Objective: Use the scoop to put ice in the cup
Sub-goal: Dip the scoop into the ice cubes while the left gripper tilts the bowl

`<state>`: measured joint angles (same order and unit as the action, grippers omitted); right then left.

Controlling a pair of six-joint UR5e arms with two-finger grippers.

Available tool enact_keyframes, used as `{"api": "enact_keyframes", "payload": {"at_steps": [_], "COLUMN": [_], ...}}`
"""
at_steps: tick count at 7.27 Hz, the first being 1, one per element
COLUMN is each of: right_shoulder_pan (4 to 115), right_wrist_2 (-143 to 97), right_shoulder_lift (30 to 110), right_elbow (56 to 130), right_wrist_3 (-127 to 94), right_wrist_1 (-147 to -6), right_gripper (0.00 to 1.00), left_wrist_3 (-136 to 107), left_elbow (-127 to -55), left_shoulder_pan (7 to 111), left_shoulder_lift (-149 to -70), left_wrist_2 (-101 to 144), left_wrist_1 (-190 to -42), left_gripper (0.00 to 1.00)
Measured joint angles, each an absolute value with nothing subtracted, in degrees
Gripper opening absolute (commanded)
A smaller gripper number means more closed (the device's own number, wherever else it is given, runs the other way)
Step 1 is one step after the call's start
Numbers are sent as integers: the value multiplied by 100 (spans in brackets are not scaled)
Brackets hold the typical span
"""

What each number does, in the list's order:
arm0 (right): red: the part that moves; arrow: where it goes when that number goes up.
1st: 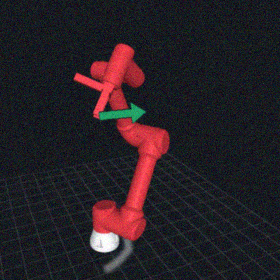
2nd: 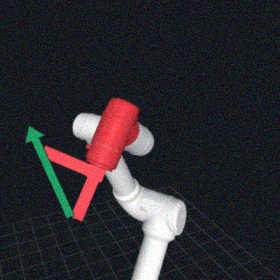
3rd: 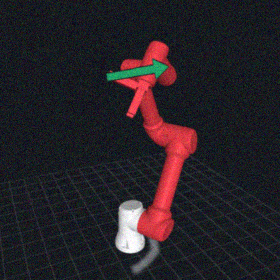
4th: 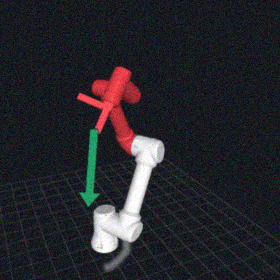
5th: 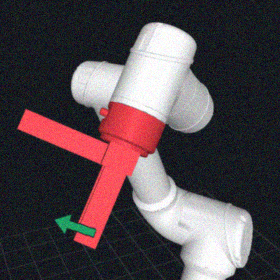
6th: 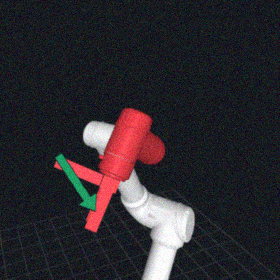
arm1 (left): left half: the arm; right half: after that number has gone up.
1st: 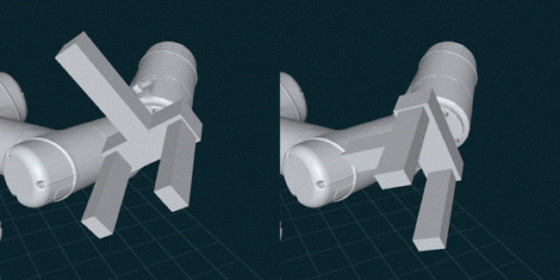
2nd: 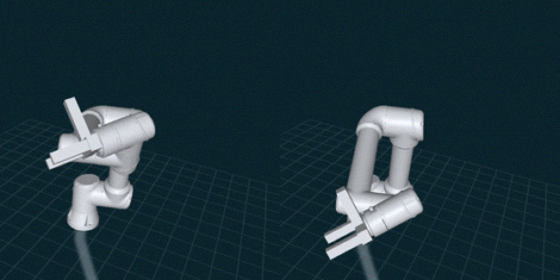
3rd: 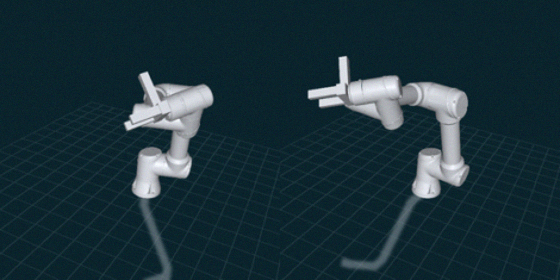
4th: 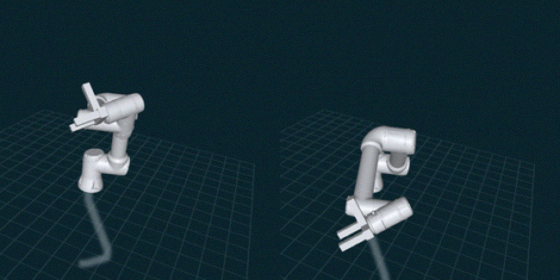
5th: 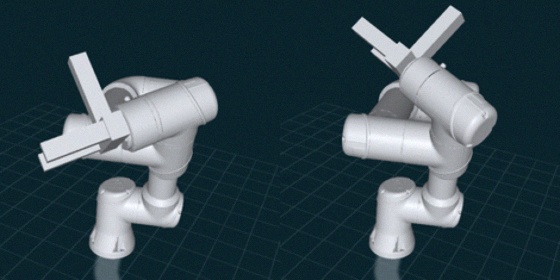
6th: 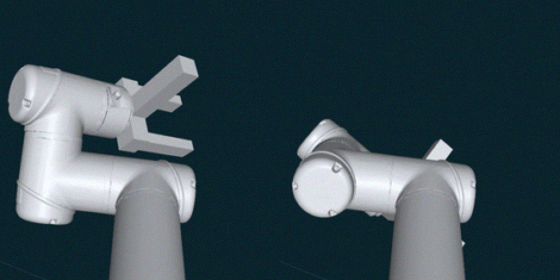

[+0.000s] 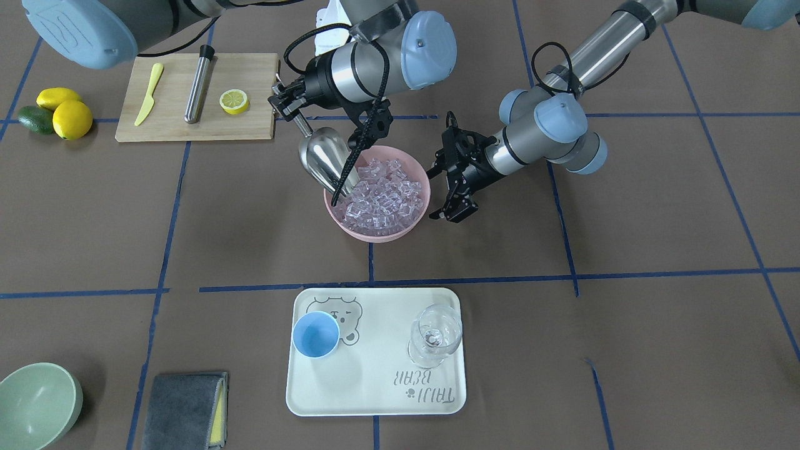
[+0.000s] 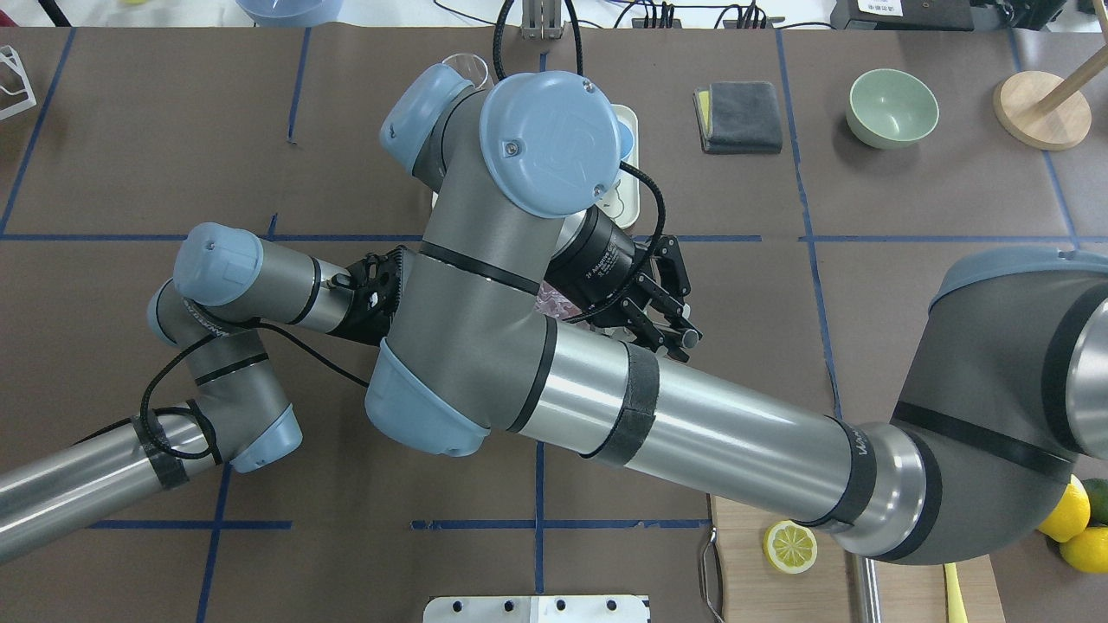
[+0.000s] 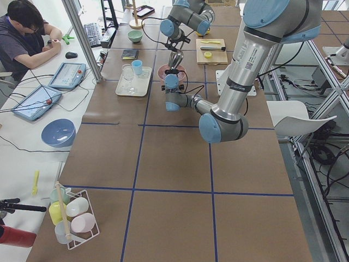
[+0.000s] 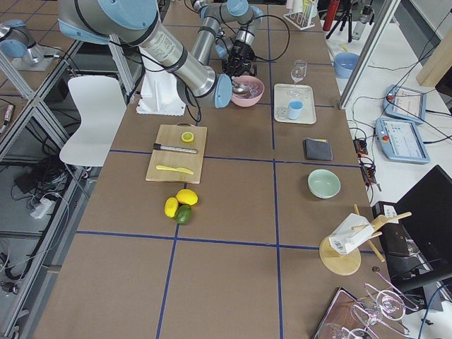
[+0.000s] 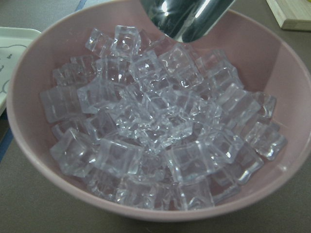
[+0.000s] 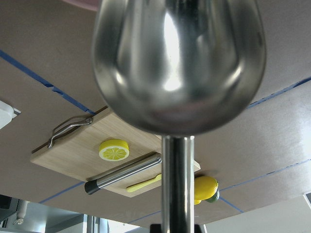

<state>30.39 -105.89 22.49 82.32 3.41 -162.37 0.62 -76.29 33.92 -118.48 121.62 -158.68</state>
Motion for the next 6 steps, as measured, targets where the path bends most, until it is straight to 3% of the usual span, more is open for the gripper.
{"api": "enact_keyframes", "payload": {"at_steps": [6], "right_shoulder_pan": [2962], "right_wrist_2": [-10544], "right_shoulder_lift": [2569], "right_elbow": [8048], "right_wrist_3": [238], "right_wrist_1": [-15080], "right_gripper": [0], "left_wrist_3": [64], "left_elbow": [-7630], "left_shoulder_pan": [3392], "left_shoulder_lift": [-11855], "left_wrist_2": [12156], "left_wrist_1": [-15873], "left_gripper": [100]}}
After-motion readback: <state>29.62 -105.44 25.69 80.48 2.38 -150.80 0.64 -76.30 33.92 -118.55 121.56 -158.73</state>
